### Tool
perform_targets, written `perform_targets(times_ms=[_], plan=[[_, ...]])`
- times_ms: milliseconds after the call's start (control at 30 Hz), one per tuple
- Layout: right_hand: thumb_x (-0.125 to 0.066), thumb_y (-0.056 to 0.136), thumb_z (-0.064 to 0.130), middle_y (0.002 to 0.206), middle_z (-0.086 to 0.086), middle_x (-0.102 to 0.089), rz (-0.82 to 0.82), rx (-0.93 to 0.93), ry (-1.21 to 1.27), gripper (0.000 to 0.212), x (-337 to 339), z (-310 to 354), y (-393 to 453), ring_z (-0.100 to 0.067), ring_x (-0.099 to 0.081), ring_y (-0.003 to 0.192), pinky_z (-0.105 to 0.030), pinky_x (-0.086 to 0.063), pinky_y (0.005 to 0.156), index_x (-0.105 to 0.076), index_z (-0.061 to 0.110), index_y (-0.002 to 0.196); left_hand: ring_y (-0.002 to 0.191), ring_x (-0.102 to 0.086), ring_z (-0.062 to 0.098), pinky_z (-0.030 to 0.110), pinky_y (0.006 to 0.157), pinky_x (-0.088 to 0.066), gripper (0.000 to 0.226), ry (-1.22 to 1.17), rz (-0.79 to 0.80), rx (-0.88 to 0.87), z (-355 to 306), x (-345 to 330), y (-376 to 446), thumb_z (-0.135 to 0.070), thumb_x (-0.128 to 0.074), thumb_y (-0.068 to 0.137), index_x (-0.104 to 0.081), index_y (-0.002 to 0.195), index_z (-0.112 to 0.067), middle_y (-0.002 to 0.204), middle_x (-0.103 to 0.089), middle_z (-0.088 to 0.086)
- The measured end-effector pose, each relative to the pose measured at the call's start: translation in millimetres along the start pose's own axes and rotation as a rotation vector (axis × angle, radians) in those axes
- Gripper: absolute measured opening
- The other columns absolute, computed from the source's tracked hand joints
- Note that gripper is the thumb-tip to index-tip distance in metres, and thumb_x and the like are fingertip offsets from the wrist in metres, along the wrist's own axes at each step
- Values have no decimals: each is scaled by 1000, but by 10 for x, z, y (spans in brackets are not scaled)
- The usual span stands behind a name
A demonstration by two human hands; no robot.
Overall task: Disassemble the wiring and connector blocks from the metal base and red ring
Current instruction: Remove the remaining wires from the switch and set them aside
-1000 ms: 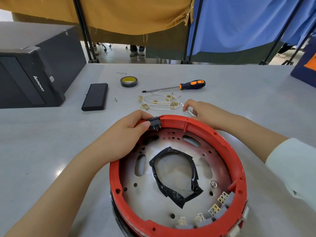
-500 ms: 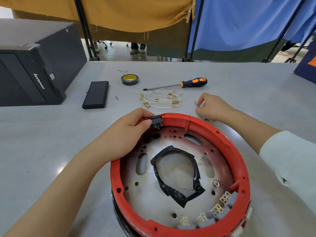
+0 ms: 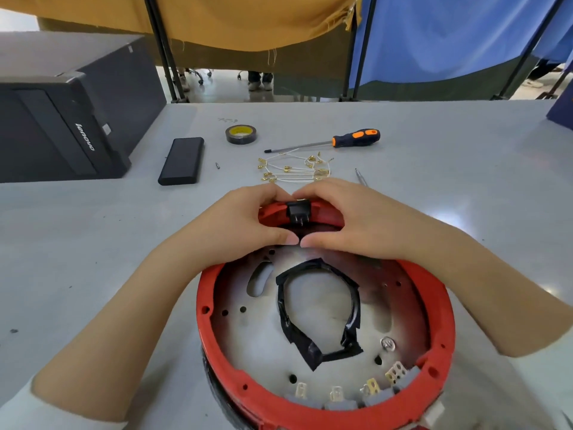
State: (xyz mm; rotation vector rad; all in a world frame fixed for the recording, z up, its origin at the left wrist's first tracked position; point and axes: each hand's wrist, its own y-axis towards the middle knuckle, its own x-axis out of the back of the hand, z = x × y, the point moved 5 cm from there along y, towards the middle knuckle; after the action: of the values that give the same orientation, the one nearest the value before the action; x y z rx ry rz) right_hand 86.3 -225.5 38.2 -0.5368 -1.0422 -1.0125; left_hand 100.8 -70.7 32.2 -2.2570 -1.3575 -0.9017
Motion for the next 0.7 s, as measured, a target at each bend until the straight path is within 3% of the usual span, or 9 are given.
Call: perform_targets(times_ms=[100, 200, 333, 533, 700], plan=[[-63, 87, 40, 130, 6, -52, -82, 80, -213, 51, -19, 42, 3, -10, -43, 121, -32, -37, 101, -46, 25, 133, 88, -59, -1, 11, 81, -44, 29, 97, -74, -7, 15, 9, 4, -25, -74, 77, -63, 101, -34, 94, -65, -18], [-52, 93, 41, 129, 3, -50, -80, 105, -329, 45, -63, 56, 14, -16, -47, 119, -42, -44, 94, -43, 23, 134, 76, -52, -11, -1, 68, -35, 23, 200, -129, -40, -1, 18, 4, -23, -69, 82, -61, 99, -37, 83, -58, -25], [-42, 96, 42, 125, 1, -51, -100, 125, -409, 40, -82, 72, 22, -21, -53, 110, -44, -48, 83, -43, 21, 130, 81, -48, 4, 14, 64, -29, 22, 343, -170, -92, -34, 12, 17, -21, -61, 89, -62, 110, -26, 95, -61, -11], [-43, 97, 42, 120, -3, -52, -130, 150, -501, 37, -108, 92, 42, -26, -55, 106, -43, -47, 75, -43, 17, 124, 93, -48, 12, 15, 69, -26, 25, 443, -174, -127, -93, 2, 11, -18, -54, 92, -60, 117, -18, 109, -61, 0], [-39, 98, 41, 114, -12, -52, -176, 181, -634, 37, -117, 123, 56, -34, -57, 96, -34, -30, 60, -42, 9, 116, 110, -50, 25, 28, 87, -35, 27, 569, -62, -85, -114, -50, 24, -18, -44, 97, -51, 123, -12, 121, -50, 7]])
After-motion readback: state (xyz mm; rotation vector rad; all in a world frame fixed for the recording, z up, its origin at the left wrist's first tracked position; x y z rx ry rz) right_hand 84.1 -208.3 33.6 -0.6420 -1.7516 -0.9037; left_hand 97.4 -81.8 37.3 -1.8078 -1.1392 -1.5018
